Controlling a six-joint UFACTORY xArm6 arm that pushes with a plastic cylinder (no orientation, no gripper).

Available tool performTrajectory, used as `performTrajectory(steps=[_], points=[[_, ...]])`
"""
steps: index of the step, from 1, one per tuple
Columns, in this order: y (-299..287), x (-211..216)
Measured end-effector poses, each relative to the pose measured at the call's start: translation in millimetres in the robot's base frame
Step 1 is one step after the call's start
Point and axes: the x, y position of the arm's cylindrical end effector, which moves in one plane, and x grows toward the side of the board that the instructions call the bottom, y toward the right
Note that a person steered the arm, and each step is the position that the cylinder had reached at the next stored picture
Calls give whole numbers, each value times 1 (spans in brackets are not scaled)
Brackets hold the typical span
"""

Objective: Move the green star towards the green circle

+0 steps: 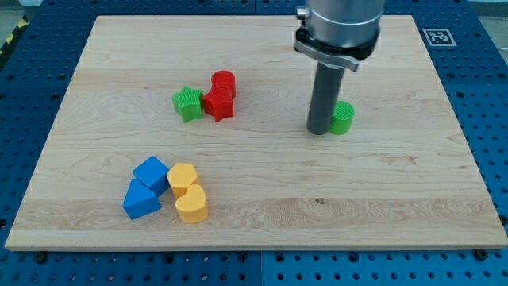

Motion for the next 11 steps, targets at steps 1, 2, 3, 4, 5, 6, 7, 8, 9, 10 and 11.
performTrajectory(steps=[1,2,3,4,5,6,7,8,9,10,11], points=[[12,2],[-8,15],[-74,24],[-150,24],[-231,24],[-282,-5],[-275,-63],[-238,-76],[-218,-61],[-215,-37],[-198,-26]])
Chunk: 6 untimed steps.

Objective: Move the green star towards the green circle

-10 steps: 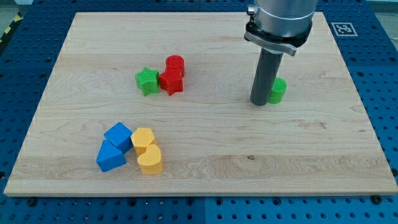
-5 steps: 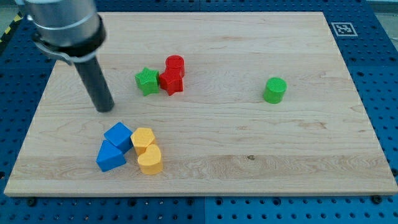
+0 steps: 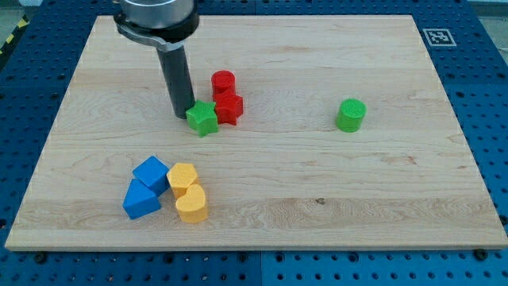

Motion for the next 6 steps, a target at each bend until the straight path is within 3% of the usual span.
performTrajectory(steps=[2,3,6], points=[[4,55],[8,62],[6,33]])
